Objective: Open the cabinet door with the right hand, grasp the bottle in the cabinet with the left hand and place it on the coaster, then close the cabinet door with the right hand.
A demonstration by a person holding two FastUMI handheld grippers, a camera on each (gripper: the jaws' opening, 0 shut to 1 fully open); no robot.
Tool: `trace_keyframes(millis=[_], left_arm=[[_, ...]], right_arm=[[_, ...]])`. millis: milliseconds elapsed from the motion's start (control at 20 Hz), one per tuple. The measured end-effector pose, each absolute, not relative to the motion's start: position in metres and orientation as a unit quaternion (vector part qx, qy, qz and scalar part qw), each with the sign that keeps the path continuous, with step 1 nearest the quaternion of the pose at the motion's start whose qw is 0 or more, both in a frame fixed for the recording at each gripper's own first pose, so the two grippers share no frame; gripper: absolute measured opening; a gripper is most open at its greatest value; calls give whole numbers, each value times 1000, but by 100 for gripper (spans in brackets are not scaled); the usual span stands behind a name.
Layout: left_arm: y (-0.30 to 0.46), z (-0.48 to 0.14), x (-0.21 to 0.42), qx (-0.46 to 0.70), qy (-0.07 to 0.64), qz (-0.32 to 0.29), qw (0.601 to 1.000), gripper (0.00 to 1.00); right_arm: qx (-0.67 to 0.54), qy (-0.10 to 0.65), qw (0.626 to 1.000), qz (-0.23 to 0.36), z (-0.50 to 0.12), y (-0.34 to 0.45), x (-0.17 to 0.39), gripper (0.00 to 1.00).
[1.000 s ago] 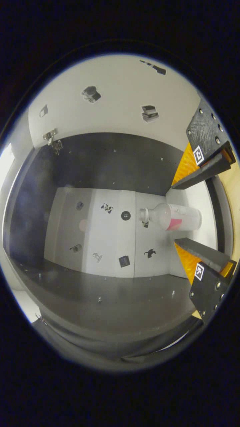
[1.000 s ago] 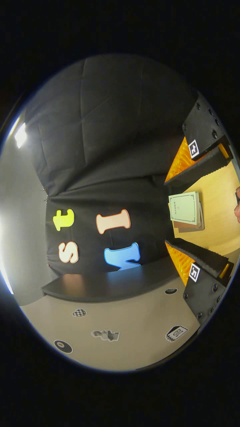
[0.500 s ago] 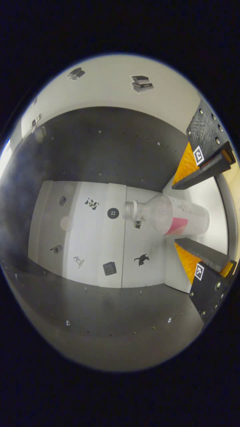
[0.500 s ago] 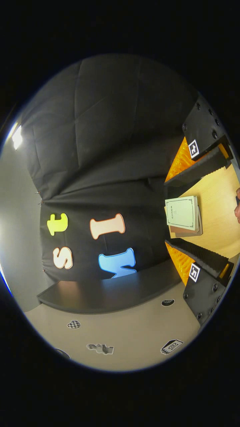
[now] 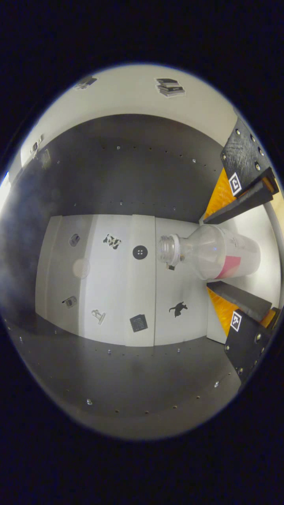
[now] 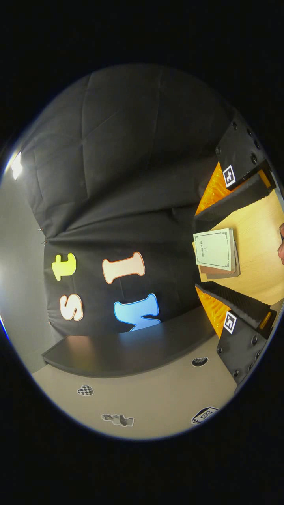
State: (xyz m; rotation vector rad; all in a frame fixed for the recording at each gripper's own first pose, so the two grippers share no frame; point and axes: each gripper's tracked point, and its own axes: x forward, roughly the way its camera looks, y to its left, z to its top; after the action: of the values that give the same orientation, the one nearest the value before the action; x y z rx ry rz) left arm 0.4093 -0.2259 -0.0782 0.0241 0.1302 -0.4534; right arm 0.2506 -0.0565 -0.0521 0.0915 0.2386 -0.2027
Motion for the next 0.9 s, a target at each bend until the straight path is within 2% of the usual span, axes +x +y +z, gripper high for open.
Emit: trace_keyframes(millis=[200, 300, 550, 750, 800, 850, 900], left_arm=[[-226, -75, 410, 37, 57, -222, 973, 88], [-228, -77, 413, 38, 58, -221, 973, 73], [-229, -76, 408, 30, 62, -228, 971, 75], [-227, -70, 398, 39, 50, -221, 973, 72], [-226, -66, 394, 40, 45, -219, 974, 72], [-224, -61, 391, 42, 38, -215, 975, 72], [-222, -55, 386, 44, 31, -211, 976, 70]], right_arm=[[41, 129, 985, -103, -61, -57, 253, 98], [41, 131, 985, -101, -62, -56, 255, 98], [44, 129, 986, -95, -62, -59, 262, 98], [51, 131, 987, -84, -65, -60, 266, 98], [51, 131, 987, -81, -66, -61, 268, 93], [50, 133, 987, -77, -66, -62, 268, 98], [50, 133, 987, -74, -68, -62, 270, 98]])
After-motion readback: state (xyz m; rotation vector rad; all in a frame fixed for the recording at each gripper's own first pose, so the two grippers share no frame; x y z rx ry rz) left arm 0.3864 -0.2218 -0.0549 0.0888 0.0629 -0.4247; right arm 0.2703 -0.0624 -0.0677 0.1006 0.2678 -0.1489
